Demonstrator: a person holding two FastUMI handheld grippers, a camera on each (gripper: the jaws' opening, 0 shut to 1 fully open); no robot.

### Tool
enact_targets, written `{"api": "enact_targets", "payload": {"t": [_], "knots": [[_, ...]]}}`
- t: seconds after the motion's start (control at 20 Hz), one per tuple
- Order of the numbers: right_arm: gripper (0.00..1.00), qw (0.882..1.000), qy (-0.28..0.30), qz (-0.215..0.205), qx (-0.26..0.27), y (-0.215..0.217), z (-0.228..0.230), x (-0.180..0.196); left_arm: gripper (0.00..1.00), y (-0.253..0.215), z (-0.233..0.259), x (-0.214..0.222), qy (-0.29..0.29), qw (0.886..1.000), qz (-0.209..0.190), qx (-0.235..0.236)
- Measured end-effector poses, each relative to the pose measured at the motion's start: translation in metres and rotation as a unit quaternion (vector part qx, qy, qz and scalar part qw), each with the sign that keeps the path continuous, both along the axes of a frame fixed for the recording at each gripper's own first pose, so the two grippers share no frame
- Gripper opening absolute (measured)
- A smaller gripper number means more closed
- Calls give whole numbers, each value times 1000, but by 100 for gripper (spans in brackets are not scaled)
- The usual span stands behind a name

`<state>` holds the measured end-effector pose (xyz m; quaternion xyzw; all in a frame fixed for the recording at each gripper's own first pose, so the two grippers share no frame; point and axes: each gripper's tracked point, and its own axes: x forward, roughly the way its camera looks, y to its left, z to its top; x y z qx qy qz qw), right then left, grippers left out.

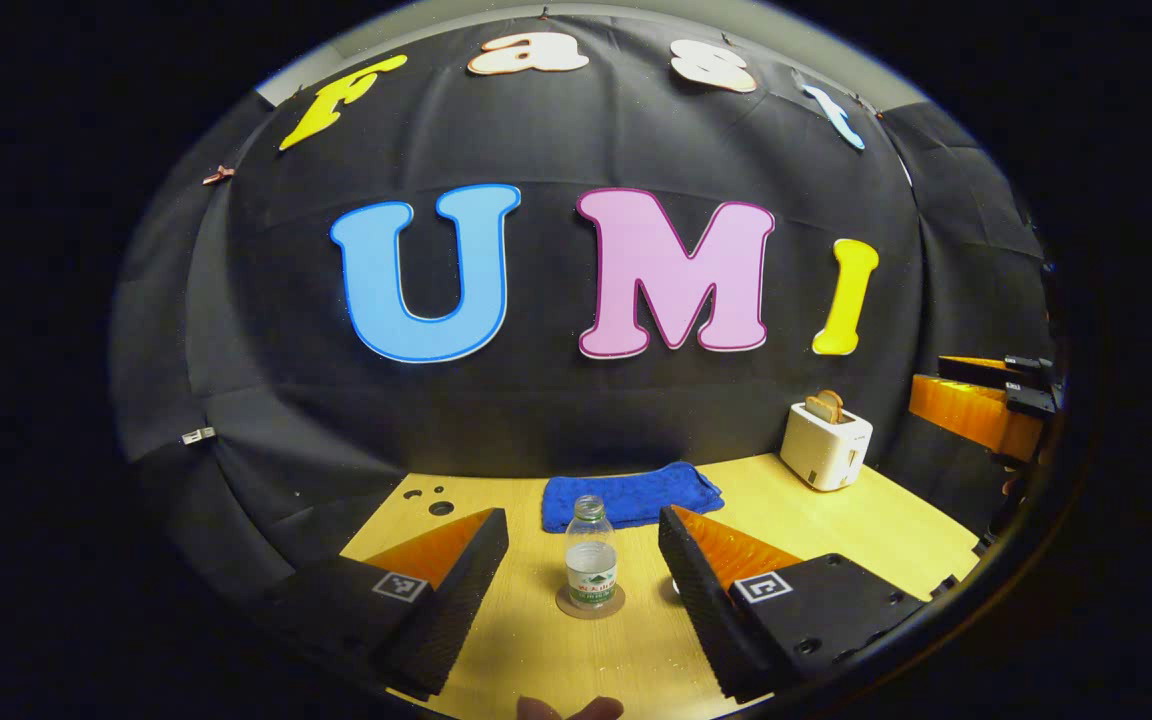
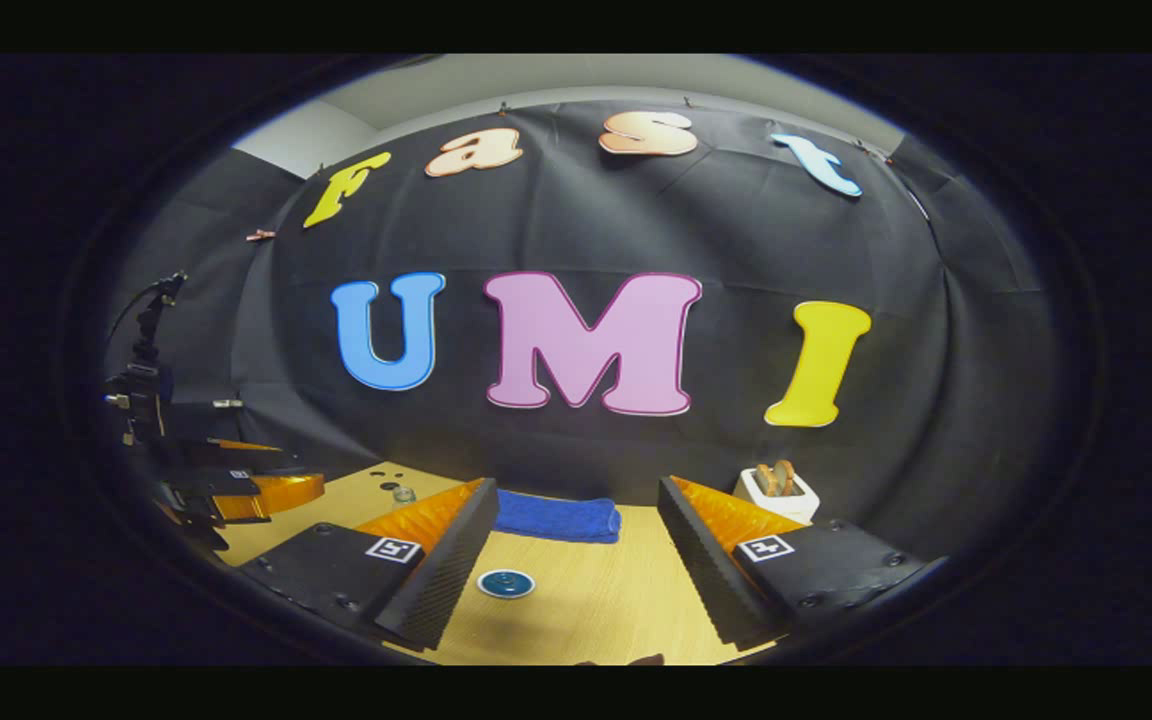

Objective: Open the teacup lid with one hand, grasp the water bottle and pour water into the teacup with the other hand; after pouring, place the water bottle on the coaster and then close the teacup lid.

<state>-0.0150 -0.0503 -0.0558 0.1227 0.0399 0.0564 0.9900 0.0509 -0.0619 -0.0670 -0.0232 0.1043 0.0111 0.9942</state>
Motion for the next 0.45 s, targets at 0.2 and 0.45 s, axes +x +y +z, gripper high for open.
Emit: {"api": "enact_targets", "payload": {"t": [0.2,0.45], "knots": [[98,1000,-12,13,-8,-13,11,-15,95,-3,17,-13,-14,1000,13,19],[98,1000,-13,28,1,-16,12,-26,95,-9,25,-20,-15,999,30,17]]}}
